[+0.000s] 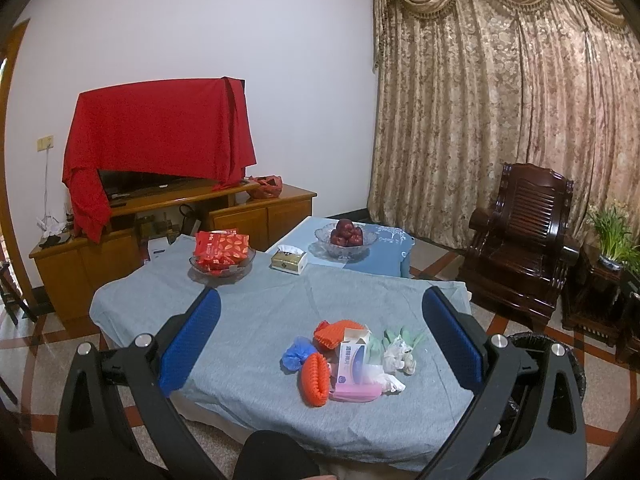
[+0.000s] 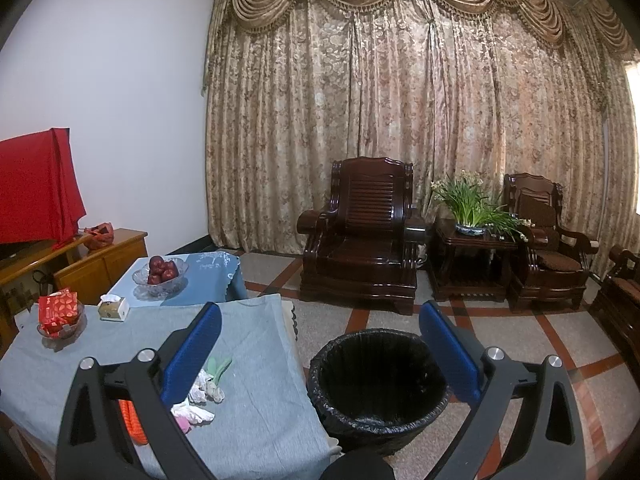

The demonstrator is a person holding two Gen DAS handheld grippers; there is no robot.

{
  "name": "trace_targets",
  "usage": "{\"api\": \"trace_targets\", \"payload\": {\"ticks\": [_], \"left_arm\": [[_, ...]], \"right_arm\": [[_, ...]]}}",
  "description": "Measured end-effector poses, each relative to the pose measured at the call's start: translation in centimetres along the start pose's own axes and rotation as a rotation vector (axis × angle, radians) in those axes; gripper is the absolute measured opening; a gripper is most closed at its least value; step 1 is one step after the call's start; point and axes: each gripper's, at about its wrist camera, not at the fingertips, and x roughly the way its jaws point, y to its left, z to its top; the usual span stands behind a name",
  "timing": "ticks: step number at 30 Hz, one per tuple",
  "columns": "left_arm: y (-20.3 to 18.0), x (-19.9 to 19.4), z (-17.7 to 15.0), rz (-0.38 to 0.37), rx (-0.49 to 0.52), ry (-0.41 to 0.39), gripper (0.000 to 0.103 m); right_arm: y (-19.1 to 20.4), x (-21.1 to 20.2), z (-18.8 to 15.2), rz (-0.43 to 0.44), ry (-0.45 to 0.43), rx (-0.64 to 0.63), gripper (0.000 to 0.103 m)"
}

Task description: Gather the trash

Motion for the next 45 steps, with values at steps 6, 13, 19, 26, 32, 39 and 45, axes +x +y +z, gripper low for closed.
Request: {"api": "trace_targets", "payload": {"ticks": [6,13,19,26,32,39,45], "left_arm": [[0.1,0.1,0.0,-0.002,-0.001,0.001,0.098],[0.1,0.1,0.0,-0.001,0.000,0.001,0.098],[0.1,0.1,0.1,-0.001,-0.002,0.001,0.098],[0.2,0.1,0.0,-0.002,-0.002,0.002,0.098],[0.1,0.1,0.1,-0.002,-0.003,0.002,0.098],[0.1,0.6,-0.5,-0.005,0.002,0.020,0.098],[0.7,3.2,-2.1,0.015,0.018,0.111,0.098]], "right_arm": [[0.2,0.0,-0.1,-0.001,-0.001,-0.001,0.097],[0.2,0.1,-0.1,-0.002,-0.001,0.000,0.097],[0.4,0.2,-0.2,0.000,0.000,-0.002,0.097],[0.7,0.1,-0.1,0.001,0.001,-0.002,0.097],[1.6,0.1,-0.2,0.004,0.004,-0.006,0.097],[2.3,0.7,-0.7,0.010,0.014,-0.014,0.097],[4.0,3.5,-2.3,0.125,0.119,-0.049,0.097]]}}
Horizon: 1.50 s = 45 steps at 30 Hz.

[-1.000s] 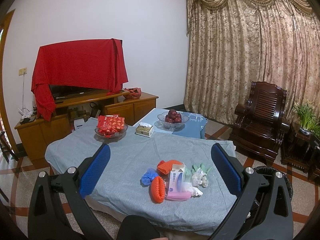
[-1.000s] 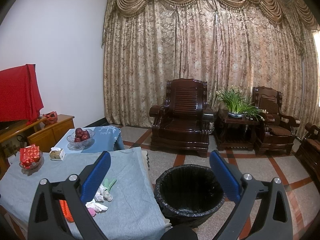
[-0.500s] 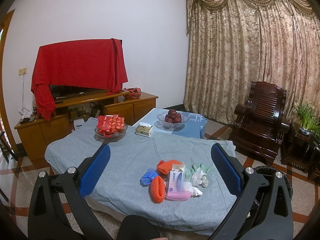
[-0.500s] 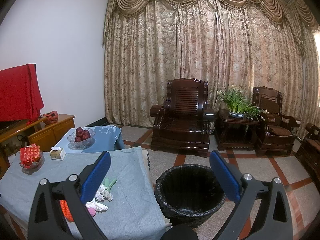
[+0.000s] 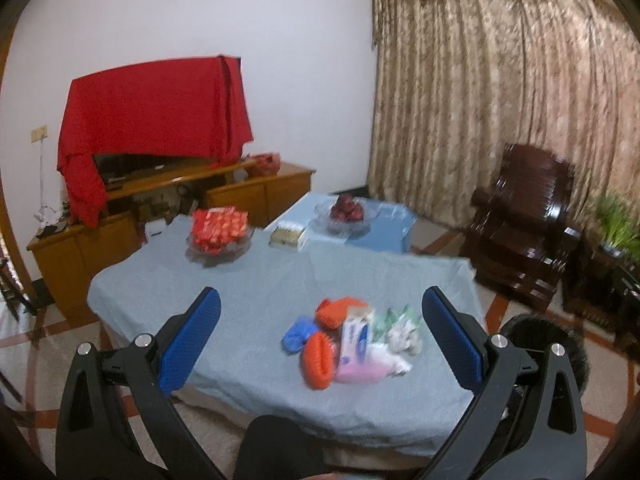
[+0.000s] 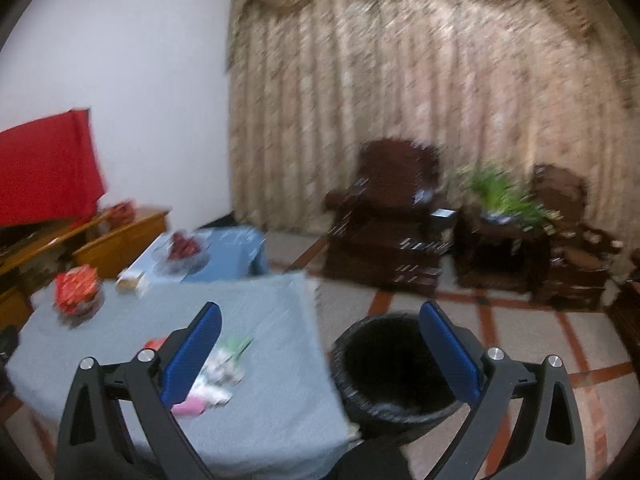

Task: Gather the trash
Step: 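Grasp the orange mesh net with the left tool while the right tool grasps white tissue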

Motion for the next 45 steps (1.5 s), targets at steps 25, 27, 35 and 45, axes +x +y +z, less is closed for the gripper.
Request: {"api": "trace_targets", "payload": {"ticks": [25,27,35,45], "left_arm": [[3.7,21.1,-11.5,-0.086,-0.012,0.391,0.097],[3.2,22.8,-12.2,-0.102,-0.004,0.405,0.085],[2.4,28.0,-15.0,-0.106,0.037,0.512,0.073],[1.7,31.4,-16.4,-0.094,0.064,0.571,0.067]], "right_arm": [[10.1,18.0,-11.8,0.338,0.402,-0.159,0.066],[10.7,19.0,-12.4,0.338,0.414,-0.174,0.066],[12.8,21.7,-14.3,0.382,0.445,-0.215,0.066],[15.4,25.0,-17.4,0.408,0.535,-0.223,0.056]]}}
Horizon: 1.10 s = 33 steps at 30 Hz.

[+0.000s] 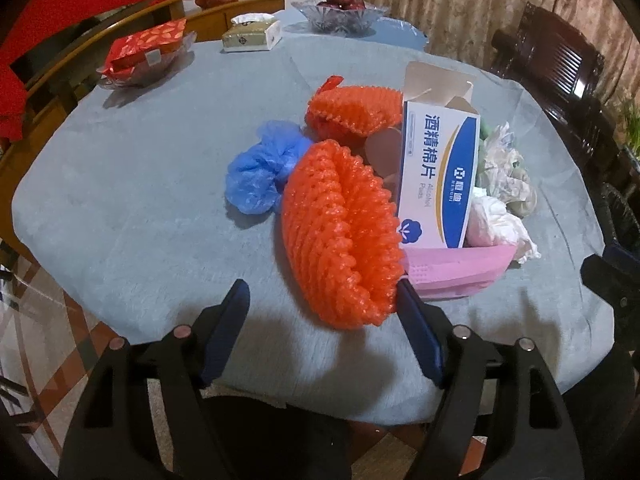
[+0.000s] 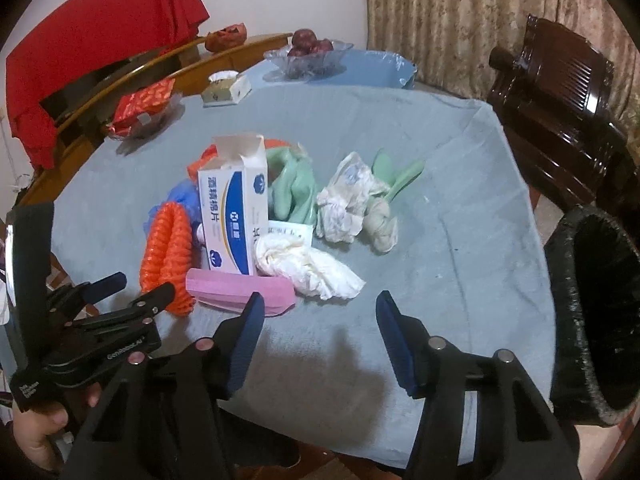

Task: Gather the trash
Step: 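Grasp the orange mesh net with the left tool while the right tool grasps white tissue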

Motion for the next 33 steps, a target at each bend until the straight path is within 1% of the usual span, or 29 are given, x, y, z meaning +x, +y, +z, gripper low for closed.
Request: {"api": "trace_targets", "payload": {"ticks": [1,2,3,4,6,8,15,16,18,24,26,27,28,29,30,33], "left_arm": [[0.0,0.2,0.1,0.000,0.003,0.000,0.061],[0.0,0.3,0.2,-0.005,0.004,0.003,0.048],[0.0,0.4,0.3,-0.014,0.006,0.006,0.040],[-0.1,0.4,0.3,-0.023,0.012,0.005,0.037],[-0.3,0.3,0.2,-0.020,0.032,-0.005,0.026],[-0.2,0.0,0.0,-0.029,0.025,-0.021,0.023],[1.2,-2.6,-0.2,-0.052,-0.019,-0.127,0.021],[1.1,-3.0,-0.1,-0.048,-0.017,-0.143,0.021],[0.8,-3.5,0.0,-0.037,-0.008,-0.165,0.021],[0.5,-2.9,-0.1,-0.039,-0.008,-0.165,0.021],[0.4,-2.8,-0.1,-0.041,-0.002,-0.167,0.021],[0.4,-2.9,-0.1,-0.041,0.001,-0.170,0.021],[0.5,-2.8,-0.2,-0.039,0.003,-0.170,0.021],[0.5,-2.8,-0.2,-0.037,0.004,-0.169,0.021],[0.5,-2.7,-0.2,-0.038,0.003,-0.167,0.021],[0.4,-2.6,-0.3,-0.032,0.004,-0.163,0.021]], "right_arm": [[0.1,0.3,0.0,0.007,0.003,0.002,0.056],[0.2,0.5,0.0,0.012,0.004,0.003,0.055],[0.3,0.7,-0.1,0.017,0.004,0.004,0.055],[0.4,1.0,-0.1,0.017,0.004,0.004,0.055],[0.6,1.4,-0.1,0.015,0.004,0.003,0.055],[0.6,1.9,0.1,0.010,0.006,0.005,0.055],[-0.5,3.2,0.7,-0.010,0.010,0.022,0.054],[-0.8,3.5,0.7,-0.015,0.015,0.026,0.050],[-1.2,4.1,0.7,-0.010,0.026,0.031,0.046],[-1.7,6.1,0.7,-0.012,0.048,0.027,0.046],[-1.9,6.9,0.7,-0.012,0.063,0.026,0.043],[-2.0,7.3,0.7,-0.010,0.073,0.024,0.037],[-2.0,7.7,0.6,-0.002,0.088,0.021,0.024],[-2.0,8.0,0.6,0.011,0.105,0.020,0.016],[-2.1,8.2,0.5,0.020,0.117,0.020,0.003],[-2.0,7.6,0.4,0.026,0.107,0.017,0.002]]}}
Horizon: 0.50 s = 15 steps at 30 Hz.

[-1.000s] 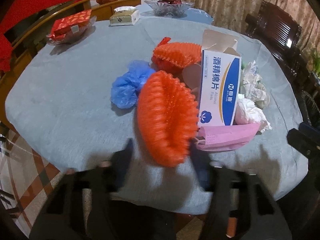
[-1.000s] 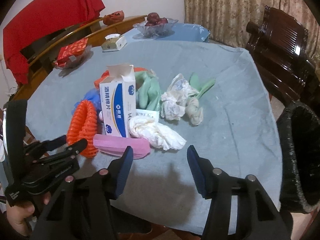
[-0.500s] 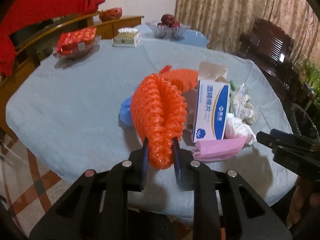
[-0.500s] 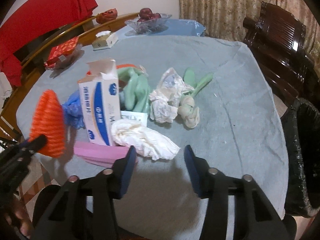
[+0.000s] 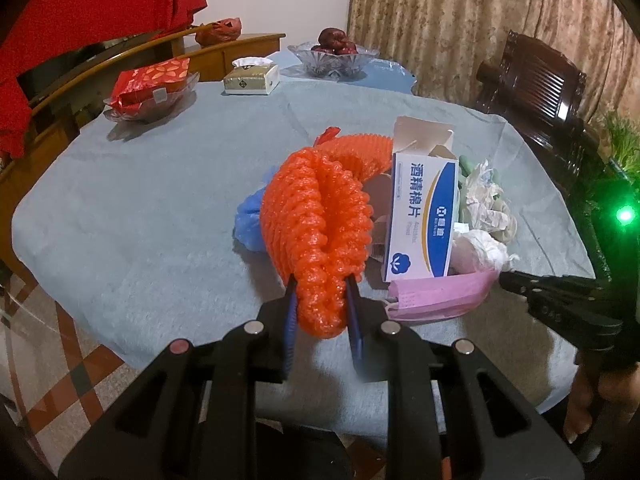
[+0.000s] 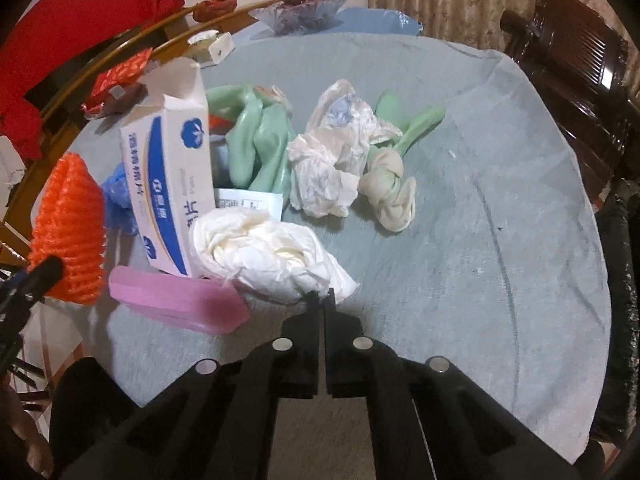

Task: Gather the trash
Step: 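Grasp the orange mesh net with the left tool while the right tool grasps white tissue, then carry the orange net and white tissue with both tools over the black bin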

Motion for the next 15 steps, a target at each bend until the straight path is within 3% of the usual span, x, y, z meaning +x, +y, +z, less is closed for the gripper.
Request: {"api": "trace_targets", "payload": {"ticks": [15], "left_arm": [[-2.0,-3.6,1.1,-0.029,0.019,-0.059,0.021]], "right_arm": [[-2.1,-8.5,0.4,-0.004,-0.142,0.047,0.002]]}}
